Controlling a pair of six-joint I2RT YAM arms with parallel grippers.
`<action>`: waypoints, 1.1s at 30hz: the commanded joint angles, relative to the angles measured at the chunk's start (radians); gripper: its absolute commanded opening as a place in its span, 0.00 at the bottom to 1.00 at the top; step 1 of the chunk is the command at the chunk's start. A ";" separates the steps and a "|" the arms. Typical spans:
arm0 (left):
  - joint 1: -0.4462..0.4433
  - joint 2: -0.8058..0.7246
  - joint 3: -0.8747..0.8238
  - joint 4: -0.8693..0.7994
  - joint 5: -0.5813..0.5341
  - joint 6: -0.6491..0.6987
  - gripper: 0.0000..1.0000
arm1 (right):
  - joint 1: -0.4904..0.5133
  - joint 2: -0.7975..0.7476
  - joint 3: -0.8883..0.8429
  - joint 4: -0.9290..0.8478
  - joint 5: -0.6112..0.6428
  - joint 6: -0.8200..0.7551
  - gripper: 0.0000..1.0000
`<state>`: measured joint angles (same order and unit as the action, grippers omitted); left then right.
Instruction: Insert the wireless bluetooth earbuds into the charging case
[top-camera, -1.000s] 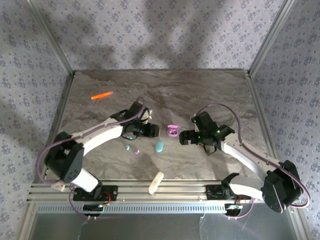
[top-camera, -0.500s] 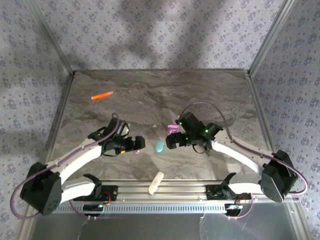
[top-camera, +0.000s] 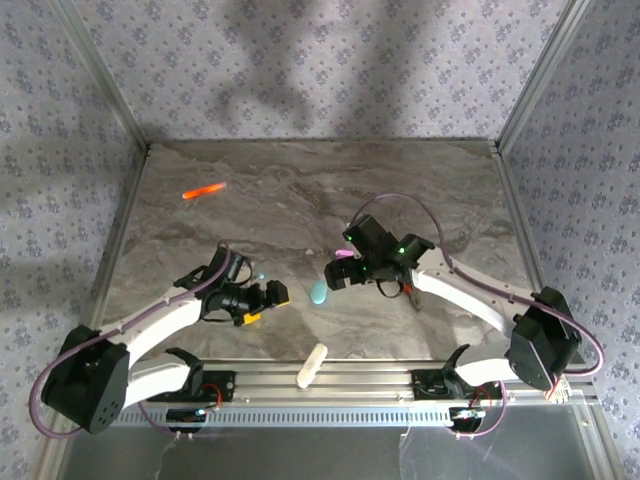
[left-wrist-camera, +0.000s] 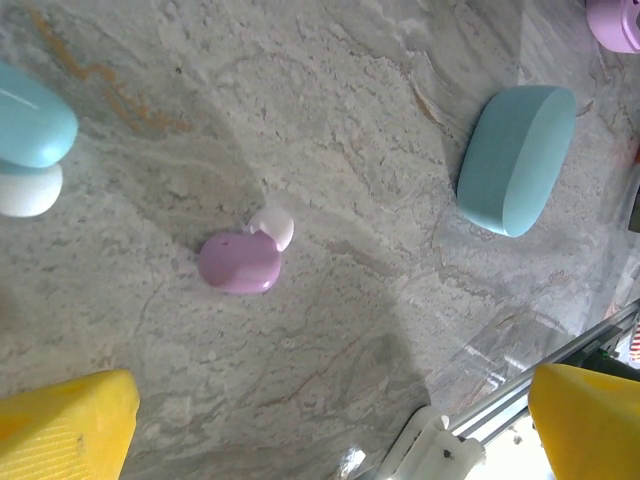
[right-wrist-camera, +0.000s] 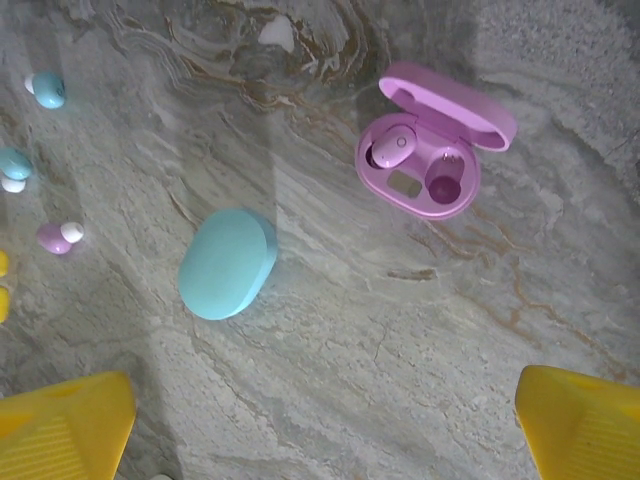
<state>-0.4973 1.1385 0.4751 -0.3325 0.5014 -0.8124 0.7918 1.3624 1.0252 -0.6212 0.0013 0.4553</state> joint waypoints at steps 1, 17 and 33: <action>0.009 0.025 -0.007 0.065 0.039 -0.014 1.00 | -0.005 0.026 0.040 -0.025 0.033 -0.013 1.00; 0.045 0.153 0.062 0.137 0.082 0.022 1.00 | -0.034 0.044 0.029 -0.006 0.044 -0.012 0.90; 0.045 0.197 0.102 0.154 0.088 0.028 1.00 | -0.058 0.009 -0.019 0.015 0.035 -0.011 0.89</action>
<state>-0.4522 1.3209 0.5472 -0.2146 0.5865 -0.8047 0.7387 1.3964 1.0233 -0.6094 0.0238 0.4522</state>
